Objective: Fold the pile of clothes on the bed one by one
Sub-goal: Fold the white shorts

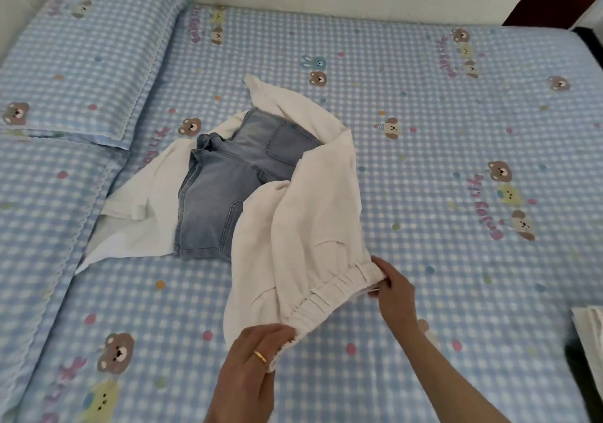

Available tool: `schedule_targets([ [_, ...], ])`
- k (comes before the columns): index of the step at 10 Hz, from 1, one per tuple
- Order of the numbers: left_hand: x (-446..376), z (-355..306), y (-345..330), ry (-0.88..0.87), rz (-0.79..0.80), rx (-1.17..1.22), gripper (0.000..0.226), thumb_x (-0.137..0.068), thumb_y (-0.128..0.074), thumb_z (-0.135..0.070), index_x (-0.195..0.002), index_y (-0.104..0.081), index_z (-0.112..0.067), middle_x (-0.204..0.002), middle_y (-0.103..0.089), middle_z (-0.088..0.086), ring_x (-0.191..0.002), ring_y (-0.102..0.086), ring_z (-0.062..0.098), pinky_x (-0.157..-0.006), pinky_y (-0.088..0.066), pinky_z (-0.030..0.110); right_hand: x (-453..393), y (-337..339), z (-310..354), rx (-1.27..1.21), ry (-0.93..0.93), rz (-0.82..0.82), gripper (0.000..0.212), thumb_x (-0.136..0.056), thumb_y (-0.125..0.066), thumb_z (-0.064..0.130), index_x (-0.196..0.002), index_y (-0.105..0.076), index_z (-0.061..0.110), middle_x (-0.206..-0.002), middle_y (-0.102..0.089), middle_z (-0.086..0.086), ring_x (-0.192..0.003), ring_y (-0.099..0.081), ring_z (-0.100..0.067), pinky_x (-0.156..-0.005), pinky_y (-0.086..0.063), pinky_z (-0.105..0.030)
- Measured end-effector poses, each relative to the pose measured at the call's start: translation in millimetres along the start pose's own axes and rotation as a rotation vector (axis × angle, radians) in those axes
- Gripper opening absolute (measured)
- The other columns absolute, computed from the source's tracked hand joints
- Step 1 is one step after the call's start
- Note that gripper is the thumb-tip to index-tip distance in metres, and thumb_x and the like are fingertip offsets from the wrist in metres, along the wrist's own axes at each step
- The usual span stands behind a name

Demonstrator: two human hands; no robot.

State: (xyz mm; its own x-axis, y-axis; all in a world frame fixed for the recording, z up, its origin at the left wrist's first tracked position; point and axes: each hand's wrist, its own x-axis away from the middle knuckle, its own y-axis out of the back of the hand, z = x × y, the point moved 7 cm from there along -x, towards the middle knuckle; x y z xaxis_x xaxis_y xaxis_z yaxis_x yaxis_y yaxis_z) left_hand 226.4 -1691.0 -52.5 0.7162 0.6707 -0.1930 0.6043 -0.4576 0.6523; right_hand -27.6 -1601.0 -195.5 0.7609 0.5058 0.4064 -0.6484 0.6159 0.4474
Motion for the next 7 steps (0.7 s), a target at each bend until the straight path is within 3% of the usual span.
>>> schedule_targets([
  [1, 25, -1, -19, 0.027, 0.117, -0.01, 0.036, -0.09, -0.039, -0.015, -0.092, -0.075, -0.013, -0.101, -0.068, 0.002, -0.099, -0.054, 0.004, -0.087, -0.045, 0.015, 24, 65, -10, 0.061, 0.081, -0.117, 0.043, -0.092, -0.04, -0.008, -0.113, -0.063, 0.022, -0.087, -0.07, 0.004, -0.073, -0.068, -0.007, -0.058, -0.053, -0.015],
  [2, 49, -15, -66, 0.098, 0.312, -0.066, 0.045, -0.091, -0.029, -0.022, -0.113, -0.068, -0.03, -0.128, -0.056, 0.0, -0.119, -0.049, 0.009, -0.093, -0.037, 0.012, 59, 123, -32, 0.17, 0.02, -0.231, 0.037, -0.094, -0.042, 0.002, -0.107, -0.056, 0.034, -0.078, -0.068, 0.009, -0.066, -0.066, -0.008, -0.053, -0.052, -0.026],
  [3, 77, -24, -117, 0.274, 0.333, 0.014, 0.026, -0.085, -0.06, -0.033, -0.11, -0.065, -0.04, -0.119, -0.059, -0.018, -0.115, -0.049, -0.004, -0.091, -0.032, 0.004, 103, 171, -85, 0.243, -0.159, -0.315, 0.029, -0.095, -0.042, 0.01, -0.106, -0.051, 0.035, -0.072, -0.068, 0.006, -0.065, -0.065, -0.019, -0.06, -0.053, -0.039],
  [4, 94, -49, -156, 0.268, 0.503, -0.309, 0.034, -0.048, -0.053, -0.086, -0.058, -0.064, -0.056, -0.052, -0.054, -0.035, -0.059, -0.052, -0.023, -0.063, -0.035, -0.007, 132, 200, -142, 0.376, -0.316, -0.302, 0.026, -0.093, -0.045, 0.009, -0.113, -0.052, 0.024, -0.07, -0.067, -0.004, -0.061, -0.06, -0.022, -0.063, -0.048, -0.037],
  [5, 116, -50, -190, 0.245, 0.635, -0.419, 0.042, -0.02, -0.064, -0.085, -0.04, -0.059, -0.048, -0.05, -0.05, -0.038, -0.045, -0.047, -0.021, -0.047, -0.028, -0.003, 137, 193, -174, 0.444, -0.306, -0.172, 0.035, -0.092, -0.047, 0.005, -0.125, -0.051, 0.016, -0.107, -0.065, -0.011, -0.083, -0.062, -0.029, -0.073, -0.045, -0.037],
  [6, 150, -45, -222, 0.017, 0.69, -0.459, 0.018, -0.059, -0.059, -0.037, -0.063, -0.076, -0.034, -0.065, -0.068, -0.015, -0.052, -0.061, 0.003, -0.046, -0.044, 0.01, 123, 168, -184, 0.545, -0.141, 0.031, 0.061, -0.088, -0.048, -0.005, -0.141, -0.037, 0.021, -0.122, -0.051, -0.003, -0.086, -0.059, -0.019, -0.067, -0.043, -0.025],
  [7, 165, -27, -233, 0.024, 0.651, -0.443, 0.044, -0.061, -0.037, -0.021, -0.073, -0.079, -0.025, -0.072, -0.068, -0.005, -0.074, -0.052, 0.012, -0.046, -0.047, 0.012, 113, 179, -192, 0.662, -0.079, 0.027, 0.063, -0.084, -0.051, -0.007, -0.138, -0.045, 0.025, -0.1, -0.048, 0.001, -0.069, -0.054, -0.015, -0.056, -0.041, -0.024],
])
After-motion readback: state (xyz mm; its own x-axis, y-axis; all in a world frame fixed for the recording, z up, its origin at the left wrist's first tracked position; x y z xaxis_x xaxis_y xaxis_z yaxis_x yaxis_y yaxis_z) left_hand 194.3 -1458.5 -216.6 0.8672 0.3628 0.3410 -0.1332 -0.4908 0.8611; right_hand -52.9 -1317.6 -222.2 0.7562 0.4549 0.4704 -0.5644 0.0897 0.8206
